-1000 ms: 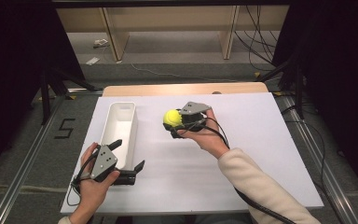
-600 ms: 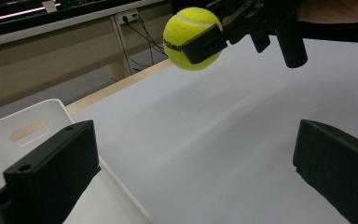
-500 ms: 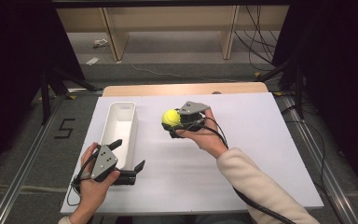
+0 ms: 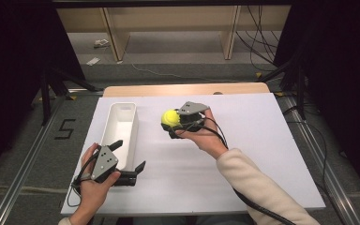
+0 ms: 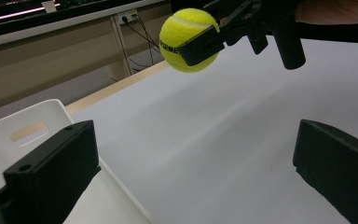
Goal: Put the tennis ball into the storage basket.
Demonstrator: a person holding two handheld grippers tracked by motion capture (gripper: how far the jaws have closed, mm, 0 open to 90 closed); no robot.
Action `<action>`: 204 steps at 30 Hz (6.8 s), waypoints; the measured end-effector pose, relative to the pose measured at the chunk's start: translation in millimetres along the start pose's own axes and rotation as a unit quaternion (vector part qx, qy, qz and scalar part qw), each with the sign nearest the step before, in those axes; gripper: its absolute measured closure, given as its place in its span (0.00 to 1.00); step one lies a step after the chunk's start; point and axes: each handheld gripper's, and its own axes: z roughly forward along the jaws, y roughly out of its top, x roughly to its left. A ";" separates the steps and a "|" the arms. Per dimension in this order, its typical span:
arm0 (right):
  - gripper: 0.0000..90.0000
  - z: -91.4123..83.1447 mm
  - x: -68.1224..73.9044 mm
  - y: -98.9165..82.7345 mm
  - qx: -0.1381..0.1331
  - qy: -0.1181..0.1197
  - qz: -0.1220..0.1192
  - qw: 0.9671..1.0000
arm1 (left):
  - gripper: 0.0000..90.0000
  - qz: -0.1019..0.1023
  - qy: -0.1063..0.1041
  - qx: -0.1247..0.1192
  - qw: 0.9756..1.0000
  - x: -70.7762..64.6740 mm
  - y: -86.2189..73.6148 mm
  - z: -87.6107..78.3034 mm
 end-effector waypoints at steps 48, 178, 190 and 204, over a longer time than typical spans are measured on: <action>0.30 19.1 20.3 2.7 0.007 0.025 -0.009 1.000 | 0.00 0.000 -0.002 0.000 1.000 -0.7 0.1 0.2; 0.30 66.6 51.5 47.0 0.009 0.062 -0.030 0.998 | 0.00 0.000 -0.001 0.000 1.000 -1.0 0.4 -0.7; 0.30 69.8 54.8 49.1 0.009 0.066 -0.033 0.997 | 0.00 0.001 -0.001 0.000 1.000 -0.9 0.3 -0.8; 0.30 73.7 57.2 51.5 0.012 0.070 -0.033 0.997 | 0.00 0.001 -0.001 0.000 1.000 -1.8 0.5 -0.8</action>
